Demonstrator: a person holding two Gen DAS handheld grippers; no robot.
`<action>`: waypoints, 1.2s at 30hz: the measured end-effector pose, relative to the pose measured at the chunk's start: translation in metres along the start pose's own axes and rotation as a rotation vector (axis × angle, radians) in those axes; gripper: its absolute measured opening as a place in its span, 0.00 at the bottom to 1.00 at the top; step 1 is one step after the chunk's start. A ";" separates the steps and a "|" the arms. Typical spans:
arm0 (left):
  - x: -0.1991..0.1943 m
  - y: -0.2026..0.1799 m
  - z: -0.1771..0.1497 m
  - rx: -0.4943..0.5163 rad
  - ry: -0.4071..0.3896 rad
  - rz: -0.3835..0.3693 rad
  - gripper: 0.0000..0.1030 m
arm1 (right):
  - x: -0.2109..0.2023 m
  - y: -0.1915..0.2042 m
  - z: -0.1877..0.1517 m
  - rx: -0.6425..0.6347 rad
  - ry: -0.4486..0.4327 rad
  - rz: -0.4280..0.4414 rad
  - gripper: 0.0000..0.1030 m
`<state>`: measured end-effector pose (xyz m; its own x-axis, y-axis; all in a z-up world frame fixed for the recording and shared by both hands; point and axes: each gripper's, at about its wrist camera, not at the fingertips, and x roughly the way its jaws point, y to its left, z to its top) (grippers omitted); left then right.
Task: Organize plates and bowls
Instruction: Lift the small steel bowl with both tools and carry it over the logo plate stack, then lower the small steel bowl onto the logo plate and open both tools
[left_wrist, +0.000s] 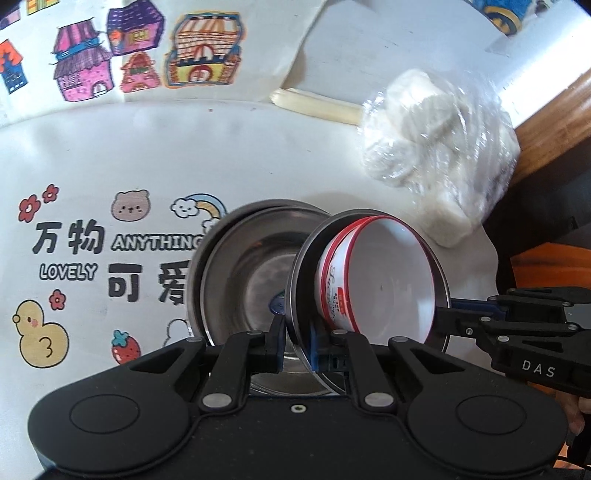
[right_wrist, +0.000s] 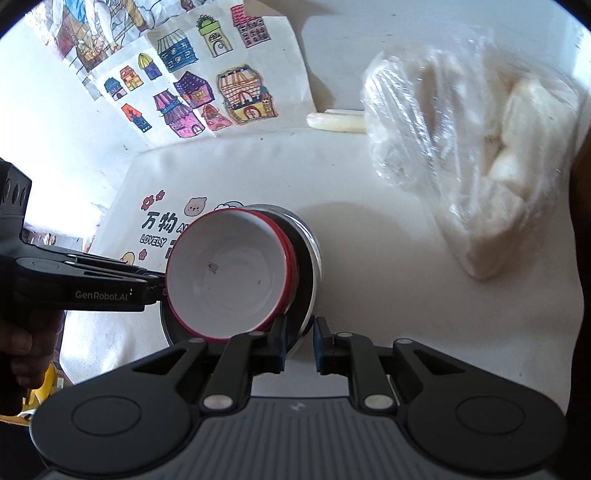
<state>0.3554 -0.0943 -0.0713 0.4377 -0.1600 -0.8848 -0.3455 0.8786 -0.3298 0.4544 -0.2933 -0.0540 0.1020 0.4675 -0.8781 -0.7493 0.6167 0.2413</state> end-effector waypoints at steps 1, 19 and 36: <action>0.000 0.002 0.001 -0.006 -0.001 0.002 0.12 | 0.002 0.001 0.002 -0.005 0.003 0.002 0.16; 0.006 0.033 0.012 -0.077 -0.002 0.029 0.11 | 0.031 0.016 0.026 -0.045 0.047 0.021 0.17; 0.017 0.039 0.015 -0.089 0.014 0.039 0.11 | 0.040 0.017 0.028 -0.026 0.070 0.022 0.17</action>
<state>0.3614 -0.0557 -0.0944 0.4109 -0.1336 -0.9018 -0.4347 0.8408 -0.3227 0.4637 -0.2467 -0.0733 0.0397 0.4348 -0.8996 -0.7680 0.5893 0.2509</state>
